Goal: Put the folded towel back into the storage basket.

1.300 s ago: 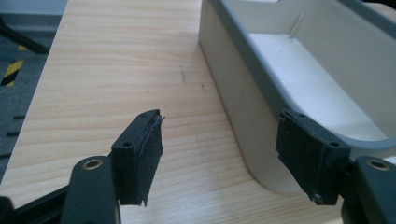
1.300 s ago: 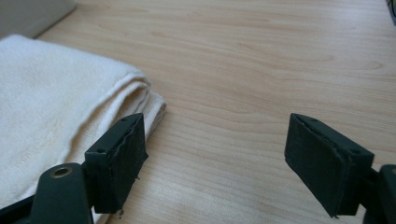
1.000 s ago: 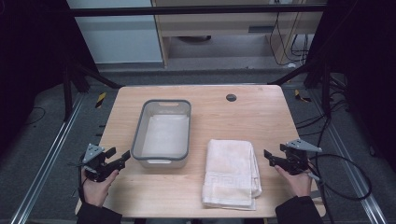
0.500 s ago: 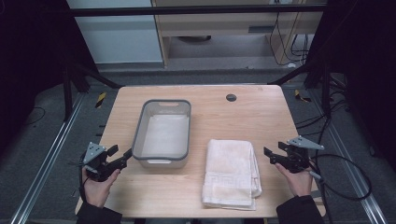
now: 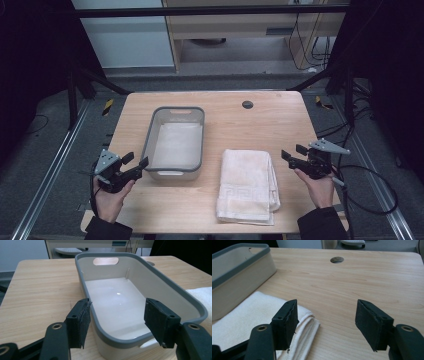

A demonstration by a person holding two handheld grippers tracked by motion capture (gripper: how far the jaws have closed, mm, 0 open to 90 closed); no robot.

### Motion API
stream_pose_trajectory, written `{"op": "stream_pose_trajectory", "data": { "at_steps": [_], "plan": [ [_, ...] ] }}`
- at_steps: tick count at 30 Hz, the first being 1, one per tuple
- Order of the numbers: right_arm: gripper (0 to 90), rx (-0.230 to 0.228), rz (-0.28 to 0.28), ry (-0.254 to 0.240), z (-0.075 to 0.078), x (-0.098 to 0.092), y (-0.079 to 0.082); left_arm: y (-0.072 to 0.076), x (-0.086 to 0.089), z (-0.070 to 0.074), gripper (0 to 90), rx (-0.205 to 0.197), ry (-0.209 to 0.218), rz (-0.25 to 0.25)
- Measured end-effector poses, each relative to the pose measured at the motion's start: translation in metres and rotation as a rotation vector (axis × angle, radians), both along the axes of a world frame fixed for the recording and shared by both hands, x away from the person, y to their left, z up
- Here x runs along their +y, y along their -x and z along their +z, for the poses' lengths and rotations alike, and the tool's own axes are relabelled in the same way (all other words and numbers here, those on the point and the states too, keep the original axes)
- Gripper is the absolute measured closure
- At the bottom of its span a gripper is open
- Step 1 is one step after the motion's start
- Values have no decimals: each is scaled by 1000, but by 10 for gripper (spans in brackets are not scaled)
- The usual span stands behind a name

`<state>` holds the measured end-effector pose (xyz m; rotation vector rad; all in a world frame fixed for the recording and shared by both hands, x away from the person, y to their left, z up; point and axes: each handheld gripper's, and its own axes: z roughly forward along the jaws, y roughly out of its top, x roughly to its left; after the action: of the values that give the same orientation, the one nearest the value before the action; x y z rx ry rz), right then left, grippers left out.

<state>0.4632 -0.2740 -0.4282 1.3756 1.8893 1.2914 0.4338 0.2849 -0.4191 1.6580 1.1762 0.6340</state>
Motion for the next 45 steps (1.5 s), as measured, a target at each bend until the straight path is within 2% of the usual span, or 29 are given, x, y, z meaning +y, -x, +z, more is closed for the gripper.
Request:
{"op": "stream_pose_trajectory", "data": {
  "at_steps": [5, 22, 37, 40, 45],
  "plan": [
    [349, -6, 5, -5, 6, 1, -2, -2, -9, 4, 374, 2, 4, -22],
    [349, -29, 31, -24, 24, 11, -9, -2, -52, 19, 408, -34, 1, -121],
    [339, -11, 70, -20, 22, 23, -12, 0, -98, 20, 415, -33, -10, -220],
    [336, -5, 79, -5, 20, 25, -12, 1, -108, 18, 416, -28, -13, -239],
    [329, 1, 96, 2, 19, 28, -11, 4, -125, 14, 413, -17, -34, -282]
  ]
}}
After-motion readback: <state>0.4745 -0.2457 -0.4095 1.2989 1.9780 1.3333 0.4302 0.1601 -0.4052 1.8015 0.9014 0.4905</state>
